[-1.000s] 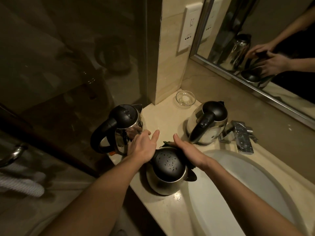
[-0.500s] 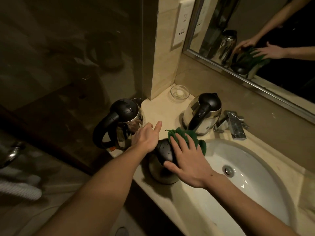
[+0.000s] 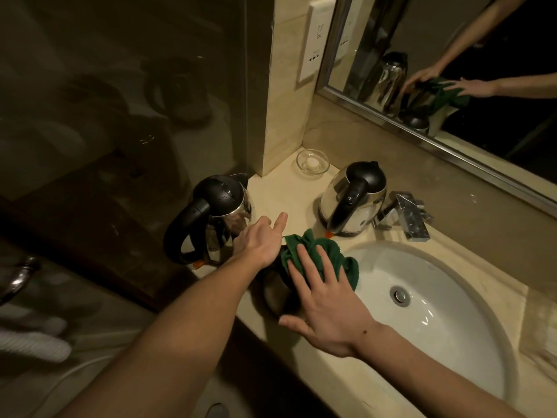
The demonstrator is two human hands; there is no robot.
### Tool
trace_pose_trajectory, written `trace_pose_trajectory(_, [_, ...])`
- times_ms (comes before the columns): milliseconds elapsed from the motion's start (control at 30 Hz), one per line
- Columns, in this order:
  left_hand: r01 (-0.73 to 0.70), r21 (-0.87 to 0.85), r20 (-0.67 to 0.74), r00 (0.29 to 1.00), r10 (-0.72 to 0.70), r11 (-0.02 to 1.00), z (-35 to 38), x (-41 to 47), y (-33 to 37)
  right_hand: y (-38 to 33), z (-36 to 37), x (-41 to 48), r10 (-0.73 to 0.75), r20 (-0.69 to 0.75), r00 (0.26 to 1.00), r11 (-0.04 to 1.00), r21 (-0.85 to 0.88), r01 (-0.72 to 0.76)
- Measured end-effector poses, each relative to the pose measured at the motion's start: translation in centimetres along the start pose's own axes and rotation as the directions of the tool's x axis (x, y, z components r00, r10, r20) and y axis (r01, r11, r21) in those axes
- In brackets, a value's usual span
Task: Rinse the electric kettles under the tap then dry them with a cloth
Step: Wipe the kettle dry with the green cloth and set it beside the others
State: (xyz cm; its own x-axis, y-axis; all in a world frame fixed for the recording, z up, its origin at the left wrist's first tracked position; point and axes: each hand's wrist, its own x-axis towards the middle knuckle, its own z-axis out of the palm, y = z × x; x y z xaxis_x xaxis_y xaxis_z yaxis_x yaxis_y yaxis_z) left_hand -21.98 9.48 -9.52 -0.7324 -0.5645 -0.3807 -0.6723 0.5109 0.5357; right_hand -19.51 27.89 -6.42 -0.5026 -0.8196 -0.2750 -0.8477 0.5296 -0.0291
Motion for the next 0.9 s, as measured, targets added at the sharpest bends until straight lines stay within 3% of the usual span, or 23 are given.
trace_pose_trajectory(100, [0.0, -0.005, -0.004, 1.0, 0.0, 1.0, 0.0, 0.0, -0.1, 0.1, -0.7, 0.6, 0.063, 0.034, 0.997, 0.998, 0.025, -0.064])
trace_pose_trajectory(367, [-0.001, 0.0, -0.021, 1.0, 0.001, 1.0, 0.2, 0.1, -0.2, -0.1, 1.1, -0.6, -0.031, -0.007, 0.999, 0.998, -0.056, 0.031])
trace_pose_trajectory(567, [0.007, 0.005, -0.021, 1.0, -0.007, 1.0, 0.1, -0.1, -0.1, 1.6, -1.1, 1.9, 0.127, 0.007, 0.992, 0.99, 0.064, -0.127])
trace_pose_trajectory(633, [0.01, 0.003, -0.022, 1.0, -0.01, 1.0, 0.1, -0.1, -0.1, 2.7, -2.3, 3.0, 0.199, 0.026, 0.98, 0.962, 0.184, -0.201])
trace_pose_trajectory(700, [0.013, 0.0, -0.022, 1.0, -0.013, 1.0, 0.1, 0.0, -0.1, 4.3, -3.2, 4.1, 0.274, 0.128, 0.953, 0.833, 0.464, -0.301])
trace_pose_trajectory(767, [0.013, -0.005, -0.02, 1.0, -0.013, 1.0, 0.1, 0.1, -0.1, 6.2, -3.8, 4.6, 0.274, 0.262, 0.925, 0.523, 0.767, -0.372])
trace_pose_trajectory(833, [0.015, -0.009, -0.021, 1.0, -0.015, 1.0, 0.2, 0.1, -0.1, 7.6, -4.0, 4.5, 0.261, 0.355, 0.898, 0.232, 0.88, -0.415])
trace_pose_trajectory(900, [0.021, -0.017, -0.024, 0.999, -0.021, 1.0, 0.2, 0.0, -0.2, 8.5, -3.5, 4.3, 0.277, 0.416, 0.866, 0.015, 0.9, -0.437])
